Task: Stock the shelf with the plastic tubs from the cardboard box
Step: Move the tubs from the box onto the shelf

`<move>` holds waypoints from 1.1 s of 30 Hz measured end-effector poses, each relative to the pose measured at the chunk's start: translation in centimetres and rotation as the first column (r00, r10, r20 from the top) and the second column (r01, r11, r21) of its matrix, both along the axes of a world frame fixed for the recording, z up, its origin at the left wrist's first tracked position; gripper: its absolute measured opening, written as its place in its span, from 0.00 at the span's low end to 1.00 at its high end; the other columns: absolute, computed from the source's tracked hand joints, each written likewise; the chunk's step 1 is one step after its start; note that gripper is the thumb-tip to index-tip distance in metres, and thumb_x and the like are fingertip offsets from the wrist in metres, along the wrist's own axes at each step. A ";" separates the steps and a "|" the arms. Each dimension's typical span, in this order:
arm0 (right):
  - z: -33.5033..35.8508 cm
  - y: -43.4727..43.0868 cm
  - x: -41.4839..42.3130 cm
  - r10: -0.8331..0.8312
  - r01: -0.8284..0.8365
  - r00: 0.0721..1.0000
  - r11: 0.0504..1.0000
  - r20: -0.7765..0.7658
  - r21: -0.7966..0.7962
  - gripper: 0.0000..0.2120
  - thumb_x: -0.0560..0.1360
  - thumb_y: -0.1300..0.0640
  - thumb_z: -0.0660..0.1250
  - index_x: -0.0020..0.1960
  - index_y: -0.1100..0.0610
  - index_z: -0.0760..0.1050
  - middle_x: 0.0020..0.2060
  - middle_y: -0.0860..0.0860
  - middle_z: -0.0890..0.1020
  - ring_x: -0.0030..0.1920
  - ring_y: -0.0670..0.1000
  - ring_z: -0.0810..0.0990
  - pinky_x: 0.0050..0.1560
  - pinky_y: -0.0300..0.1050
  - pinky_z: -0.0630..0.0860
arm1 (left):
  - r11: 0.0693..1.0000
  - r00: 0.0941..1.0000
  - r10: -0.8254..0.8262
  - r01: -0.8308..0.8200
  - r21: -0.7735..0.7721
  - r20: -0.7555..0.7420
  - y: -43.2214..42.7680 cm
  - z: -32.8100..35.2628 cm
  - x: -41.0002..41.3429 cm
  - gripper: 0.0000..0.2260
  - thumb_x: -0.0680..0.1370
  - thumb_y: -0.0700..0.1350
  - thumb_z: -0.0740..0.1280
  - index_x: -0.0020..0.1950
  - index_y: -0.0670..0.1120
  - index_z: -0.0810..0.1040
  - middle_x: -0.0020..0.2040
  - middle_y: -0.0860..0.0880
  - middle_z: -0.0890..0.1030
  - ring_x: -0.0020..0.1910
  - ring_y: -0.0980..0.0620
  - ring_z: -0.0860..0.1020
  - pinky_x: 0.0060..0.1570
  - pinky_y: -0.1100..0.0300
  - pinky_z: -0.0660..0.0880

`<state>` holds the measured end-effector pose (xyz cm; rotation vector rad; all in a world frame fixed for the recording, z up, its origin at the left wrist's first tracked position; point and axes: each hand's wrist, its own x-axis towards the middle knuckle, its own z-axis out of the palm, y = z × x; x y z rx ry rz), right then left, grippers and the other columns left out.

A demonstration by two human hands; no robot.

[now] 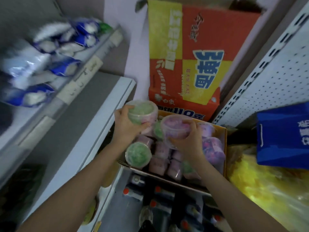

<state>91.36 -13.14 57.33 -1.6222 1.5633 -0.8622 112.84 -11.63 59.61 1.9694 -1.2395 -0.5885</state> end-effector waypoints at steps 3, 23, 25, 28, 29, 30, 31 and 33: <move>3.4 0.2 0.7 0.047 -0.047 0.999 0.997 -0.004 -0.056 0.35 0.58 0.50 0.80 0.60 0.53 0.69 0.60 0.54 0.70 0.59 0.54 0.71 0.61 0.44 0.69 | 0.994 0.996 0.086 -0.084 -0.075 0.024 2.5 4.4 0.4 0.34 0.61 0.48 0.81 0.63 0.47 0.70 0.59 0.48 0.66 0.52 0.57 0.67 0.50 0.73 0.63; 28.6 6.5 14.2 0.564 -0.402 0.772 0.790 0.292 -0.462 0.34 0.56 0.55 0.81 0.53 0.44 0.65 0.59 0.52 0.72 0.59 0.51 0.72 0.61 0.49 0.73 | 0.697 0.779 0.616 -0.466 -0.544 0.121 24.1 29.8 4.5 0.30 0.62 0.48 0.79 0.60 0.50 0.70 0.58 0.49 0.68 0.53 0.58 0.65 0.51 0.68 0.63; 30.4 7.9 15.9 0.606 -0.418 0.733 0.760 0.309 -0.497 0.33 0.56 0.55 0.81 0.53 0.44 0.66 0.59 0.53 0.72 0.58 0.52 0.73 0.60 0.50 0.73 | 0.666 0.747 0.650 -0.472 -0.577 0.140 26.1 31.5 5.0 0.29 0.63 0.48 0.79 0.58 0.52 0.69 0.57 0.49 0.68 0.54 0.56 0.66 0.50 0.67 0.64; 32.9 10.0 18.5 0.667 -0.450 0.656 0.721 0.353 -0.527 0.32 0.58 0.57 0.80 0.54 0.46 0.66 0.60 0.52 0.70 0.59 0.52 0.72 0.59 0.47 0.72 | 0.611 0.691 0.705 -0.476 -0.632 0.162 28.9 34.0 6.0 0.29 0.62 0.50 0.79 0.57 0.52 0.69 0.56 0.49 0.71 0.54 0.54 0.69 0.47 0.66 0.65; 33.8 10.8 19.3 0.685 -0.460 0.630 0.709 0.366 -0.535 0.31 0.59 0.57 0.80 0.55 0.46 0.66 0.60 0.52 0.69 0.59 0.51 0.72 0.57 0.46 0.72 | 0.595 0.676 0.719 -0.477 -0.647 0.163 29.8 34.8 6.4 0.29 0.61 0.50 0.79 0.58 0.52 0.69 0.56 0.49 0.72 0.54 0.53 0.70 0.49 0.63 0.67; 34.6 11.6 20.1 0.703 -0.471 0.602 0.696 0.379 -0.542 0.31 0.59 0.56 0.80 0.55 0.46 0.66 0.60 0.51 0.69 0.59 0.51 0.72 0.55 0.45 0.73 | 0.579 0.664 0.730 -0.476 -0.662 0.161 30.6 35.7 6.7 0.30 0.61 0.51 0.78 0.58 0.52 0.69 0.56 0.49 0.72 0.55 0.52 0.71 0.51 0.61 0.69; 35.3 12.3 21.0 0.717 -0.481 0.579 0.685 0.388 -0.547 0.31 0.59 0.55 0.79 0.55 0.46 0.66 0.59 0.51 0.69 0.59 0.52 0.72 0.53 0.46 0.75 | 0.565 0.654 0.739 -0.474 -0.675 0.160 31.4 36.6 7.1 0.30 0.61 0.52 0.78 0.58 0.52 0.69 0.57 0.49 0.72 0.55 0.53 0.71 0.52 0.60 0.69; 36.7 13.6 22.7 0.745 -0.507 0.537 0.660 0.396 -0.554 0.30 0.60 0.55 0.79 0.54 0.45 0.65 0.58 0.51 0.70 0.58 0.52 0.73 0.44 0.42 0.78 | 0.538 0.613 0.768 -0.463 -0.705 0.184 32.7 38.3 8.1 0.30 0.61 0.55 0.77 0.57 0.52 0.69 0.57 0.50 0.73 0.56 0.53 0.71 0.52 0.62 0.67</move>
